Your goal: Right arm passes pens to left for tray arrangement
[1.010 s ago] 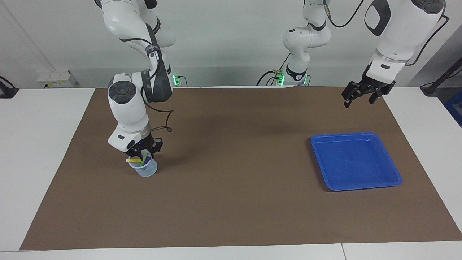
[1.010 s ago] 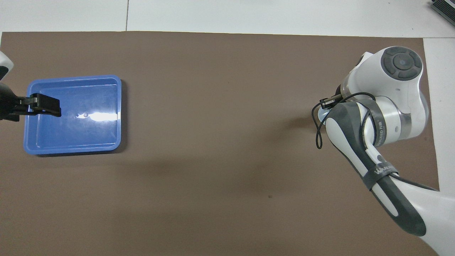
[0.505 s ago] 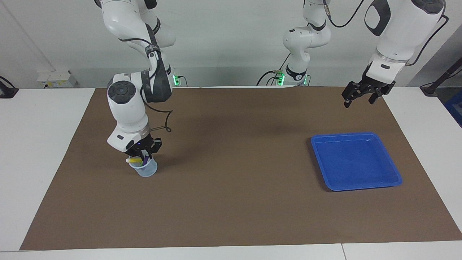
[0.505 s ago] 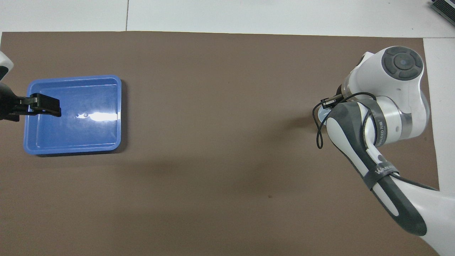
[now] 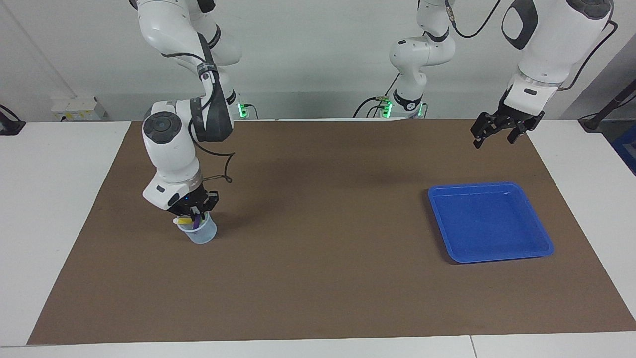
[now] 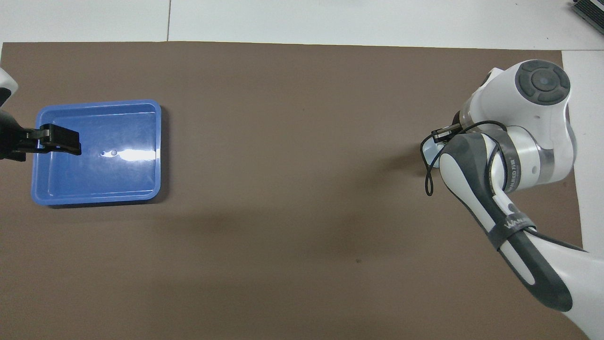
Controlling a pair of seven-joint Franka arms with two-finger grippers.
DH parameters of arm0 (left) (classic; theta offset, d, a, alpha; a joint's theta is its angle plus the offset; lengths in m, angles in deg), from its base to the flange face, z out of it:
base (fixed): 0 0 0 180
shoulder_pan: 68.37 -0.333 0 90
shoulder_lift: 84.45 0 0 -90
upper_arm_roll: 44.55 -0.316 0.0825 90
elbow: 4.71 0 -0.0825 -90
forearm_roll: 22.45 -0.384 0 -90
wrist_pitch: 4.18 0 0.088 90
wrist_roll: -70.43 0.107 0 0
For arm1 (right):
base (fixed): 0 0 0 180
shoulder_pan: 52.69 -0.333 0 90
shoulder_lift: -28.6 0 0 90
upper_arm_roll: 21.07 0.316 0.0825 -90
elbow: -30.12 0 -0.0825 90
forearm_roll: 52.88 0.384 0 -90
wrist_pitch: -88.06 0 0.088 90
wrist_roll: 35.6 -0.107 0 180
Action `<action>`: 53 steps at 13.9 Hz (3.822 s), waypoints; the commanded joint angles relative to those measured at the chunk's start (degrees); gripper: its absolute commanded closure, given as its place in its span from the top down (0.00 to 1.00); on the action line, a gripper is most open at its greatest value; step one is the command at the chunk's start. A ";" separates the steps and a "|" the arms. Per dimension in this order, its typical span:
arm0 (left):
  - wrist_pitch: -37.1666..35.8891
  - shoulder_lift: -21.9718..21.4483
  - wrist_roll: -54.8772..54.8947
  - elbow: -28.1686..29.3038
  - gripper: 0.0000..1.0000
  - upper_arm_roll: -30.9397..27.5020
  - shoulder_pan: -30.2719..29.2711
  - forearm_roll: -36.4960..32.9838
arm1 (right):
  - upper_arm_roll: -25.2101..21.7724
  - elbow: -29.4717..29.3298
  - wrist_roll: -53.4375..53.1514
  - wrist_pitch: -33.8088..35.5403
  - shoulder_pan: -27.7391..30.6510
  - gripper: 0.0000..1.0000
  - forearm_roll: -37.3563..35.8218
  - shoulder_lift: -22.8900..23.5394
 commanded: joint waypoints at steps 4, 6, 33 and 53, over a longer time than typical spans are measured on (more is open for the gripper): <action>-0.35 -1.26 -0.60 1.04 1.00 -0.10 0.04 -1.08 | 0.48 -0.78 0.40 2.12 0.63 0.10 -1.41 -0.21; -0.35 -1.26 -0.51 1.04 1.00 -0.01 0.04 -1.08 | 0.39 -0.87 0.57 2.56 0.63 0.08 -1.41 -0.47; -4.57 -3.63 -4.52 2.97 0.95 0.43 -0.13 11.20 | 0.21 -8.78 0.07 21.28 3.88 0.07 27.67 -13.04; 19.07 -2.93 -60.10 17.39 0.80 0.52 7.78 53.23 | 0.92 -5.88 -56.37 -15.53 -25.64 0.06 48.16 -5.84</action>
